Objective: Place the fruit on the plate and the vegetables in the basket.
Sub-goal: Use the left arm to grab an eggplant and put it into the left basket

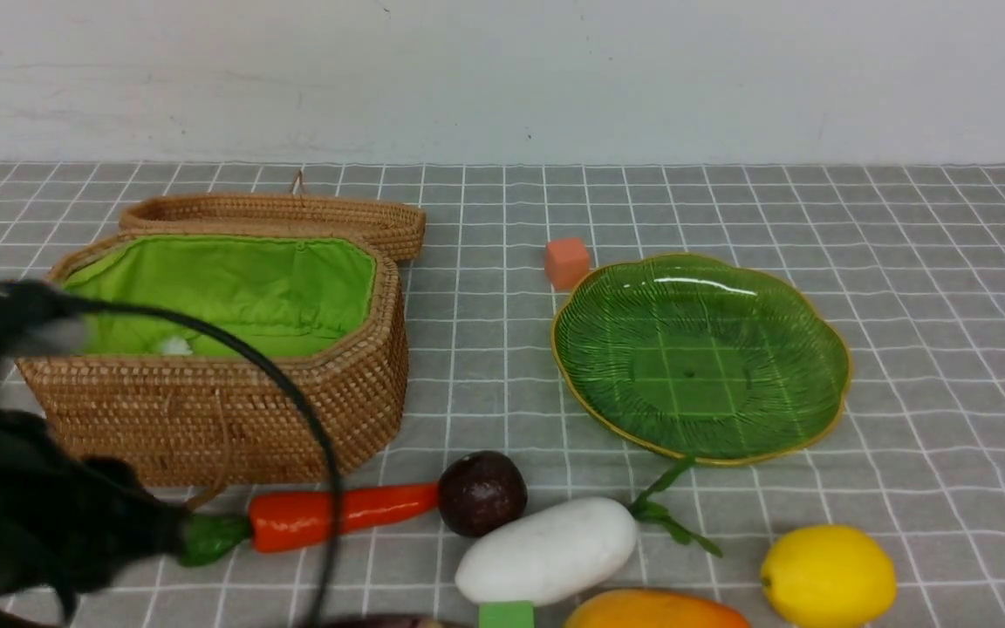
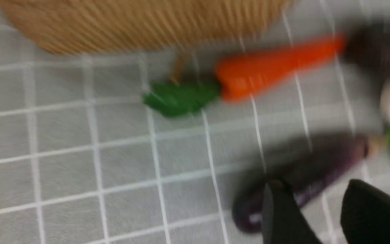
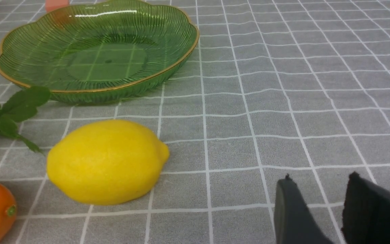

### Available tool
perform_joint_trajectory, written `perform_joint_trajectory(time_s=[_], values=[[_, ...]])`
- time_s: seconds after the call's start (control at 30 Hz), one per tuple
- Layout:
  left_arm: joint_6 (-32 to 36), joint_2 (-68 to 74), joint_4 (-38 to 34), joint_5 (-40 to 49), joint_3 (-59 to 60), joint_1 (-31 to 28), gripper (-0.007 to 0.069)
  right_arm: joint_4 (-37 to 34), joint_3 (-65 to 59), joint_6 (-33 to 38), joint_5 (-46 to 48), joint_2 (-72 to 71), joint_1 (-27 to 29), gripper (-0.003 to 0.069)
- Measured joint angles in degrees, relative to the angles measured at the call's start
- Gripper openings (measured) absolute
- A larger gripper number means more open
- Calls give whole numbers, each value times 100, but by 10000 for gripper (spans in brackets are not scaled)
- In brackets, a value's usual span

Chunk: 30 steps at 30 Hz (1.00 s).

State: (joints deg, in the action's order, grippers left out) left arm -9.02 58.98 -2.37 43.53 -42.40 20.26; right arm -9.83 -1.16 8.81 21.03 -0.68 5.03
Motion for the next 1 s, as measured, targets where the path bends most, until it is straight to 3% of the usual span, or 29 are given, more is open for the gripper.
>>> perform_joint_trajectory(time_s=[0.17,0.33,0.43,0.63,0.77,0.83,1.0], values=[[533,618,389,3,-113,735,407,0,0,0,0,0,4,241],[1169,1457,921,-39,-145,1518,624,0,0,0,0,0,4,241],[1295,1878,1007,-140,-150,1686,666,0,0,0,0,0,4,241],[1328,2610,1139,-465,-156,1716,626,0,0,0,0,0,4,241],[1347,2796,1165,-467,-156,1716,485,0,0,0,0,0,4,241],[1358,2796,1177,-335,-181,1716,311,0,0,0,0,0,4,241],[1505,2701,1142,203,-341,1716,317,0,0,0,0,0,4,241]])
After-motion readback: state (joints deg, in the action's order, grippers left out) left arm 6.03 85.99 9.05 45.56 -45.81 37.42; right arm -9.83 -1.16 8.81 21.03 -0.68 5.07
